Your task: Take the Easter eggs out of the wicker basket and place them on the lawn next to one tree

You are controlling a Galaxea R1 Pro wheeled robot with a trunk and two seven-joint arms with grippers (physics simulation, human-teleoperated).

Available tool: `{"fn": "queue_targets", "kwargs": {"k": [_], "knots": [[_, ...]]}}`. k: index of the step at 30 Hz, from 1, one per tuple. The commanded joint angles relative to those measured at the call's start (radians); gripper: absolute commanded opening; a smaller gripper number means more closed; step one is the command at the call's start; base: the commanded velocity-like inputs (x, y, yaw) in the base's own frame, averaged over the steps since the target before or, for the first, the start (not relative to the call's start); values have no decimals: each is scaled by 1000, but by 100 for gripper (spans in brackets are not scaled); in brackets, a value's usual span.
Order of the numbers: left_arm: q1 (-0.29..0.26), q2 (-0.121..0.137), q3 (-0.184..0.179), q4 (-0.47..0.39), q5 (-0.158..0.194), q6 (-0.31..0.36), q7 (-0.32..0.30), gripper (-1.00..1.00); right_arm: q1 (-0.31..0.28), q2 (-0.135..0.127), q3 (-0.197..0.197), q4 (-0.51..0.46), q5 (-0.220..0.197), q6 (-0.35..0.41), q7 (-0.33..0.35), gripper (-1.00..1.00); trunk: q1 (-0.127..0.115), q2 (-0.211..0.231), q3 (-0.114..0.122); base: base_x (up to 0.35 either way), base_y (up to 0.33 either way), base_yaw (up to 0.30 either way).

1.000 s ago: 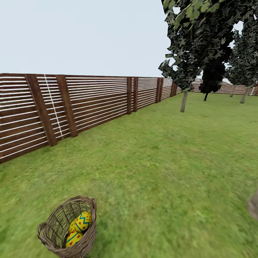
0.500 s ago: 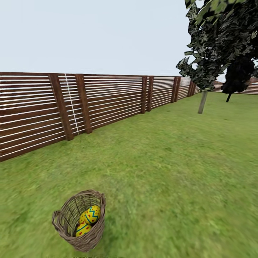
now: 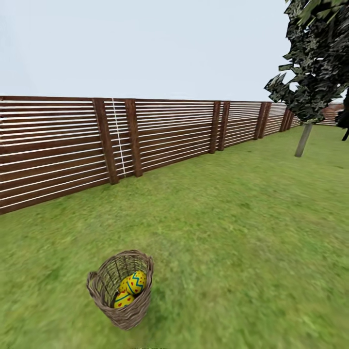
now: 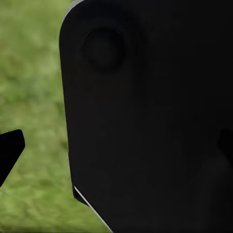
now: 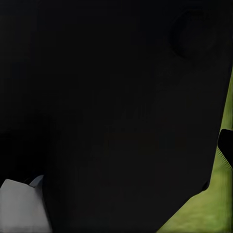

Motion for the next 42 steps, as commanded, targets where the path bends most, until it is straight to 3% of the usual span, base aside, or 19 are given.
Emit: {"fn": "queue_targets", "kwargs": {"k": [1,17,31,42], "knots": [[-1,0,-1,1,0,-4,1,100,0,0,0,0,0,-3,0,100,0,0,-1,0,-13,270],[-1,1,0,2,1,-3,1,100,0,0,-2,0,0,-4,0,100,0,0,-6,0,205,206],[-1,1,-2,2,1,-3,1,100,0,1,-2,-9,0,-4,0,100,0,0,-6,0,290,-3],[-1,1,-3,2,0,-9,1,100,0,1,-2,-10,0,-4,0,100,0,0,-6,0,186,-139]]}}
